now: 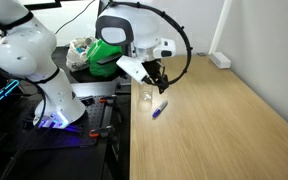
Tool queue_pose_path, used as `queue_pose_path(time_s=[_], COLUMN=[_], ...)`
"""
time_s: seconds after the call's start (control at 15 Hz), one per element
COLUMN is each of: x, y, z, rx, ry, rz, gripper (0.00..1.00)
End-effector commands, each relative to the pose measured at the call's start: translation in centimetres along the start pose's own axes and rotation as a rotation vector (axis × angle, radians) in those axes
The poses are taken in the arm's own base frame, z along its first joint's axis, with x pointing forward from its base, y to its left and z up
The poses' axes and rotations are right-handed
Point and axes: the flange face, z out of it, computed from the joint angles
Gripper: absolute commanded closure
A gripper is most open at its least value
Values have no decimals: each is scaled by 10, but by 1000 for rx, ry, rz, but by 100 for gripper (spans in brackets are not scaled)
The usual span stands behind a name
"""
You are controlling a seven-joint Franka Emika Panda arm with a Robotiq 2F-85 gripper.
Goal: Put the pen in the cup
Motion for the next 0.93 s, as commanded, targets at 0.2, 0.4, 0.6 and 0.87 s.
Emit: queue_pose_path(time_s=[0.2,0.4,0.6,0.87], x=[8,12,16,13], y=[-12,-15,-17,-23], z=[32,43,53,53], rx=[-1,-10,-5,18], ry=[-36,-48,-55,-82], rz=[-38,-63,-87,-78], gripper=[0,0,0,0])
